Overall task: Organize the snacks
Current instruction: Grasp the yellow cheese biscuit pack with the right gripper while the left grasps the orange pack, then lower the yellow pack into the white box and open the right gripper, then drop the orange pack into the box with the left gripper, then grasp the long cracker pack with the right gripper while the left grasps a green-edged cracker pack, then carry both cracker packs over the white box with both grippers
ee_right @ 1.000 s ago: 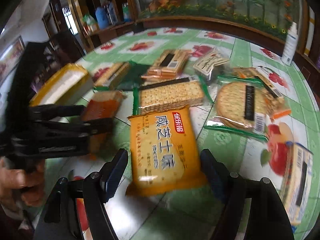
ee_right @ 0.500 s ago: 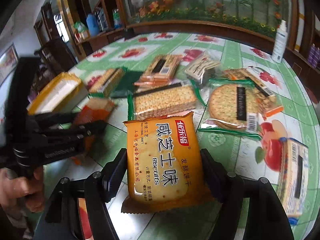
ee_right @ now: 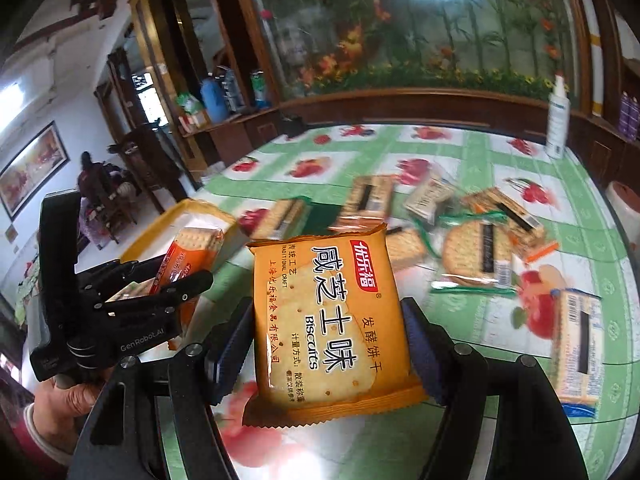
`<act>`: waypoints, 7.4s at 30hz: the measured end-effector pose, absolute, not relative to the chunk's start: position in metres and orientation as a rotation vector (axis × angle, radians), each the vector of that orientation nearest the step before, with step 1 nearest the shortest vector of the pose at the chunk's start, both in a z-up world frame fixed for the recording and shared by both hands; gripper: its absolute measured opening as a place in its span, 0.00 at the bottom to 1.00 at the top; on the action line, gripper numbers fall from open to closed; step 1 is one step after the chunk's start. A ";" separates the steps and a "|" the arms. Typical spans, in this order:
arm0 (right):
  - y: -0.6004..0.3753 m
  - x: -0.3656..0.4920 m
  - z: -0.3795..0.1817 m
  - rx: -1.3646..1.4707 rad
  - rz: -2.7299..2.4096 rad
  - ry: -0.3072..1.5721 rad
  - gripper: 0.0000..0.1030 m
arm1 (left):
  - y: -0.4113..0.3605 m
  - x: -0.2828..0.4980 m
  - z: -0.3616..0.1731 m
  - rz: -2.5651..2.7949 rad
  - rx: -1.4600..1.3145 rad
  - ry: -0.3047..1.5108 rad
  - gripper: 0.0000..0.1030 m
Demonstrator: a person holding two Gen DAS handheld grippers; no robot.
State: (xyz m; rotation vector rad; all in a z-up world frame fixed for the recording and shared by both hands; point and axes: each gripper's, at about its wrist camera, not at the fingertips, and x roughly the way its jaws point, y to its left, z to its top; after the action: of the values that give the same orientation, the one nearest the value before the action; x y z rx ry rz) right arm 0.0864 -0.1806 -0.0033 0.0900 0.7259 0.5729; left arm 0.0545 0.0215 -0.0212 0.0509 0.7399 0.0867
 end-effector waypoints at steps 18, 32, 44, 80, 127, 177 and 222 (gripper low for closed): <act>-0.044 0.068 0.040 -0.016 0.835 0.647 0.71 | 0.125 0.008 0.001 0.328 -0.037 0.657 0.53; 0.034 0.081 0.040 -0.061 0.942 0.662 0.70 | 0.175 0.003 -0.018 0.413 -0.116 0.682 0.53; 0.064 0.102 0.007 -0.065 0.954 0.738 0.70 | 0.190 0.007 -0.030 0.415 -0.136 0.711 0.53; 0.083 0.130 -0.032 -0.075 0.915 0.837 0.70 | 0.201 0.019 -0.057 0.425 -0.168 0.840 0.73; -0.313 0.094 -0.029 0.266 0.251 0.764 0.85 | -0.054 0.085 -0.011 -0.065 0.180 0.769 0.79; -0.349 0.149 -0.090 0.202 -0.033 0.944 0.97 | -0.110 0.217 -0.077 -0.385 0.320 0.942 0.83; -0.280 0.095 -0.047 0.189 0.228 0.815 0.56 | -0.023 0.099 -0.010 -0.230 -0.010 0.780 0.44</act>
State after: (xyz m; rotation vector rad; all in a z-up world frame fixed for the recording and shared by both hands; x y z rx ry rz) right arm 0.0951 -0.2803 -0.0468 0.1894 0.8152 0.2276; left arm 0.0992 -0.0233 -0.0105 -0.0101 0.7798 -0.2295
